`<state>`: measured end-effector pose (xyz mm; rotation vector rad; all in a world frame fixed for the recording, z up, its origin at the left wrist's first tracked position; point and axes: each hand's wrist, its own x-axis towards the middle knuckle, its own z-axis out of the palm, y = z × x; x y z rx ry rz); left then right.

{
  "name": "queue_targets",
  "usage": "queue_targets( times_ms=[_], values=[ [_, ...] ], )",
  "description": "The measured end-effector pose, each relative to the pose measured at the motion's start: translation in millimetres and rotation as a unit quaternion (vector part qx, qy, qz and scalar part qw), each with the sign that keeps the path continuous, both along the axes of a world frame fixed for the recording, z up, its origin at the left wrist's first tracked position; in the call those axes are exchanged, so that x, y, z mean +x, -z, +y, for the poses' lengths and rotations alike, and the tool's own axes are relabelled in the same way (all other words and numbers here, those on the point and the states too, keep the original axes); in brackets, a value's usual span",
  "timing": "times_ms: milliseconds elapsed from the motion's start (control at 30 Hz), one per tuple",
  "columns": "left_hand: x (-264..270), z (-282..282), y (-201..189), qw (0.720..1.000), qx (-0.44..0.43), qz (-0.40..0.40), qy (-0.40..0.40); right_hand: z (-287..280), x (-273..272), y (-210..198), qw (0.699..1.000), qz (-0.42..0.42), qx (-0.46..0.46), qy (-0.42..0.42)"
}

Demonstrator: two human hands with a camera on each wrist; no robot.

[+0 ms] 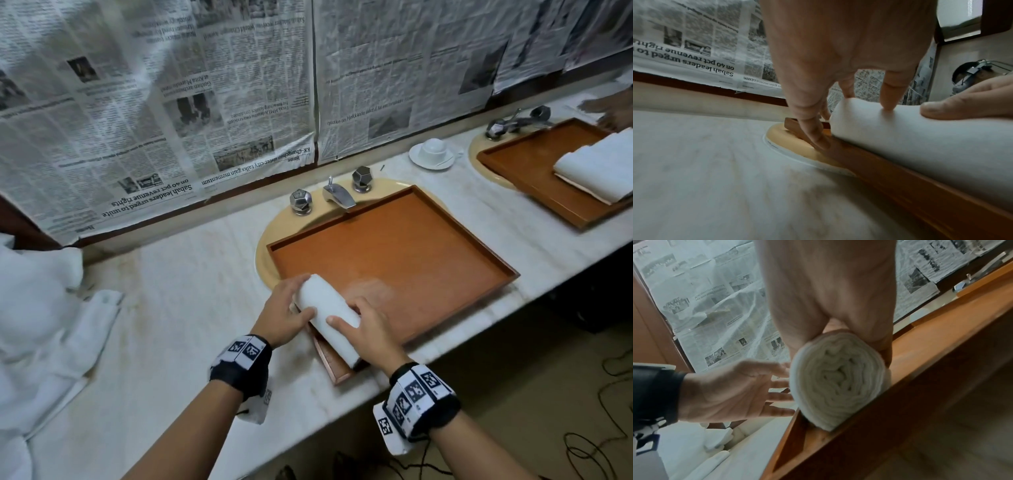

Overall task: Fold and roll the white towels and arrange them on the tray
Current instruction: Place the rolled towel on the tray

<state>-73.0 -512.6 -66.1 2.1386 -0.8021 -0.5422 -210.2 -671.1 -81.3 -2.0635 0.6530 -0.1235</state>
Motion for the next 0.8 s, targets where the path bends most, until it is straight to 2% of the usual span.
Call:
queue_targets(
  times_ms=[133,233,400,567,800],
  values=[
    [-9,2,13,0.997,0.005,0.036,-0.062,1,-1,8,1.000,-0.001,0.004,0.010],
    [-16,2,15,0.989,-0.011,0.107,-0.102,1,-2,9,1.000,-0.002,0.010,0.011],
    [-25,-5,9,0.943,-0.074,0.273,-0.174,2,-5,6,0.999,0.030,0.030,-0.014],
    [-27,-5,9,0.936,-0.082,0.290,-0.185,3,-12,6,0.998,0.041,0.047,-0.013],
    [-31,-3,6,0.941,-0.078,0.272,-0.187,5,-16,3,0.998,0.039,0.043,-0.018]
  ],
)
